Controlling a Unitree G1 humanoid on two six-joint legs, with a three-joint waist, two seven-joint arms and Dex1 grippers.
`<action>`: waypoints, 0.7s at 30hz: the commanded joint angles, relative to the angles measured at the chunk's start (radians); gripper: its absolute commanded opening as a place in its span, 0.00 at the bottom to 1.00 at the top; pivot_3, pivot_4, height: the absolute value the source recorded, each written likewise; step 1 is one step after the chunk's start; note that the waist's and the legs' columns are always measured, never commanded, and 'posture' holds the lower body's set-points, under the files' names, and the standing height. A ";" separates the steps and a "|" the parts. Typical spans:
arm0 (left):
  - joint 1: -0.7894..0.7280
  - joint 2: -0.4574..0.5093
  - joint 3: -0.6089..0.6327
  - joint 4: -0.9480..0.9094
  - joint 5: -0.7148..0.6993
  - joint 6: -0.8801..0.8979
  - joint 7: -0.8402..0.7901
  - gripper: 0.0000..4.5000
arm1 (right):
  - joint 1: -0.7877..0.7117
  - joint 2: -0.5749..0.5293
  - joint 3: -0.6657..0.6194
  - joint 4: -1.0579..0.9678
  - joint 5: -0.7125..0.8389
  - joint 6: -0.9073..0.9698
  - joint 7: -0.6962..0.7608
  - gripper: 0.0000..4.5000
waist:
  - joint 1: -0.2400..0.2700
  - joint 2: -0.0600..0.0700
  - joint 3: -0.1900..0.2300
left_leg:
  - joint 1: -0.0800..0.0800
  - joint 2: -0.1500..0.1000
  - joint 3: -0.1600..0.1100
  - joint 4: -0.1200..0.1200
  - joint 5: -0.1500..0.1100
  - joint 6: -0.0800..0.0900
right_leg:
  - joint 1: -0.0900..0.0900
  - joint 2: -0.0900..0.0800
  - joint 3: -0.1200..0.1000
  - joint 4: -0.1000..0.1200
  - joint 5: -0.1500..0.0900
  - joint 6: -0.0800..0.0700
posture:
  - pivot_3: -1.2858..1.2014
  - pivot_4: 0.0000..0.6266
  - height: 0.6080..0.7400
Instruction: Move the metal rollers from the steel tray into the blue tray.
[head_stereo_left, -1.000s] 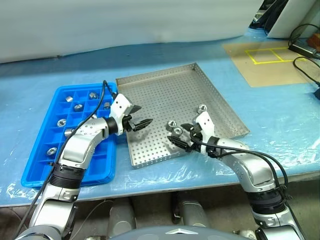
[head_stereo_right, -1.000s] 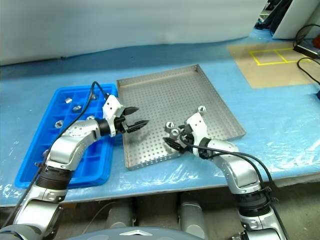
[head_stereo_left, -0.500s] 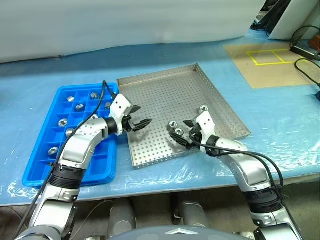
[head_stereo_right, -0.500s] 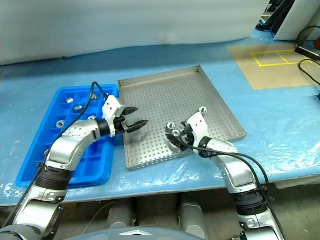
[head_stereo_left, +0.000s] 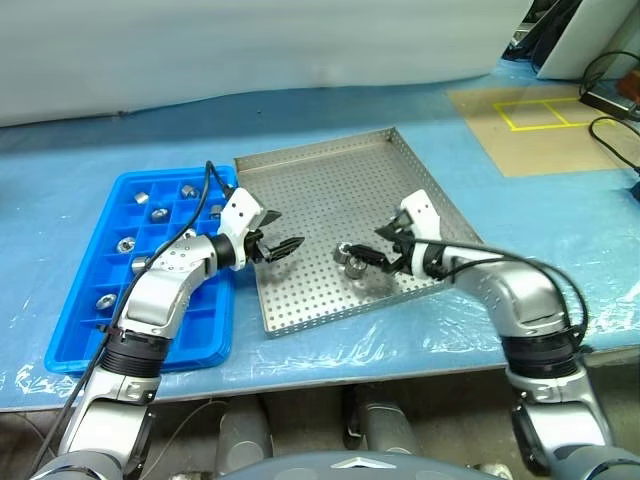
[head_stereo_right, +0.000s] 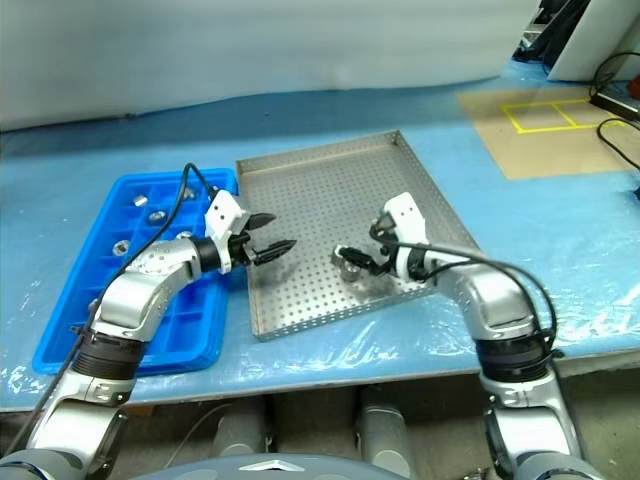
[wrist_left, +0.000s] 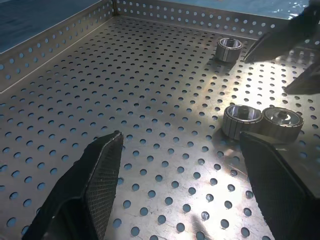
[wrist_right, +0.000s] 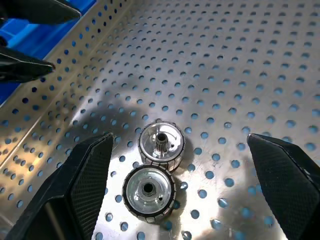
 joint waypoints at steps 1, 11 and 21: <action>-0.014 -0.010 0.002 -0.010 0.005 -0.024 0.010 0.86 | -0.014 -0.068 0.047 -0.063 0.011 0.037 0.045 1.00 | 0.003 0.000 0.000 | 0.000 0.000 0.000 0.000 0.000 0.000 | 0.000 0.000 0.000 0.000 0.000 0.000 | 0.46 0.24 1.00; 0.015 -0.021 0.007 -0.029 0.005 -0.023 0.027 0.86 | -0.050 -0.125 0.039 -0.105 0.081 0.080 0.108 1.00 | 0.005 0.000 0.000 | 0.000 0.000 0.000 0.000 0.000 0.000 | 0.000 0.000 0.000 0.000 0.000 0.000 | 0.47 0.24 1.00; 0.019 -0.029 0.005 -0.032 0.003 -0.019 0.036 0.86 | -0.013 -0.084 0.149 0.007 0.011 0.022 0.073 1.00 | 0.004 0.000 0.000 | -0.002 0.000 0.000 0.000 0.000 0.000 | -0.001 0.000 0.000 0.000 0.000 0.000 | 0.47 0.24 1.00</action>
